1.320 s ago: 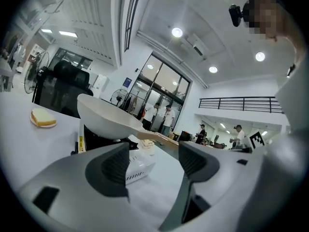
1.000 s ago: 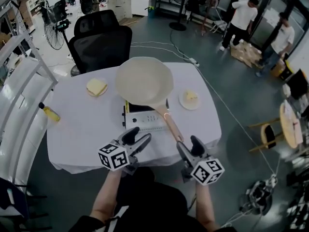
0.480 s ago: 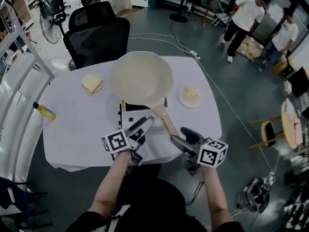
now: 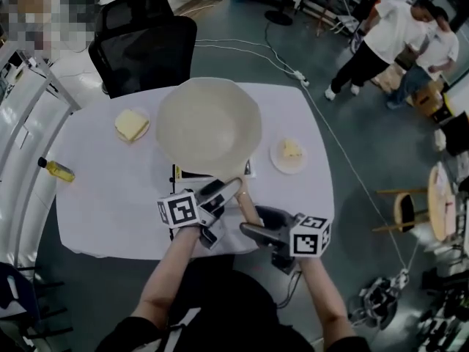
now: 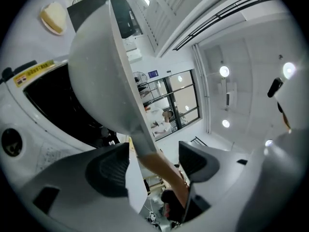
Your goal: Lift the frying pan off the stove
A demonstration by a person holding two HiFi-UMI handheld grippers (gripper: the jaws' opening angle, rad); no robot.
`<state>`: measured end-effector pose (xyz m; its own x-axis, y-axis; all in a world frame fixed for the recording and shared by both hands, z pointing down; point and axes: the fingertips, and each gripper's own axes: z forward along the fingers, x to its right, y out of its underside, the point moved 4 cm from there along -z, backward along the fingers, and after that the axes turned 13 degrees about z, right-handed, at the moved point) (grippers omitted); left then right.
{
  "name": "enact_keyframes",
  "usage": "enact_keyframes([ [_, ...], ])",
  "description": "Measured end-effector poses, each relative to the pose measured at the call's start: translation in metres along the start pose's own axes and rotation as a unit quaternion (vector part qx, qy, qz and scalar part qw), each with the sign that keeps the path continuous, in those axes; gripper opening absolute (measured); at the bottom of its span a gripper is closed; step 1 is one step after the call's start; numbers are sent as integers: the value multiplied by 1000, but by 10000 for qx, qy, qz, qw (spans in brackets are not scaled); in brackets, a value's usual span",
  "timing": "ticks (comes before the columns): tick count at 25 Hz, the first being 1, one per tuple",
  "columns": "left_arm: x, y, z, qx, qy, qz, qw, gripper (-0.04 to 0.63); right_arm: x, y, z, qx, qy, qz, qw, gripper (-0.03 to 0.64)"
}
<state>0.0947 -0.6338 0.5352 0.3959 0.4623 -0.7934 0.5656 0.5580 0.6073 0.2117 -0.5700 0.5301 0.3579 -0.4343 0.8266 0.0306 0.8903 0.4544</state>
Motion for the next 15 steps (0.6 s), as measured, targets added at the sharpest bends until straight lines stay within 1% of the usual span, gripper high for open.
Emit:
enact_keyframes([
  [1, -2, 0, 7, -52, 42, -49, 10000, 302, 0, -3, 2, -106, -105, 22, 9999, 324],
  [4, -6, 1, 21, -148, 167, -402, 9989, 302, -1, -8, 9, -477, -446, 5, 9979, 324],
  [6, -6, 3, 26, -217, 218, -509, 9982, 302, -5, -10, 13, -640, -616, -23, 9960, 322],
  [7, -6, 3, 29, -233, 226, -518, 9981, 297, -5, -11, 14, -666, -633, 1, 9958, 287],
  [8, -6, 4, 30, -234, 220, -537, 9980, 262, -4, -12, 14, -679, -628, 67, 9957, 201],
  [12, -6, 2, 32, -213, 202, -659, 9974, 238, 0, -13, 12, -704, -729, 348, 9942, 179],
  [15, -7, 2, 33, -327, 158, -551, 9978, 236, 2, -13, 12, -703, -692, 233, 9949, 178],
])
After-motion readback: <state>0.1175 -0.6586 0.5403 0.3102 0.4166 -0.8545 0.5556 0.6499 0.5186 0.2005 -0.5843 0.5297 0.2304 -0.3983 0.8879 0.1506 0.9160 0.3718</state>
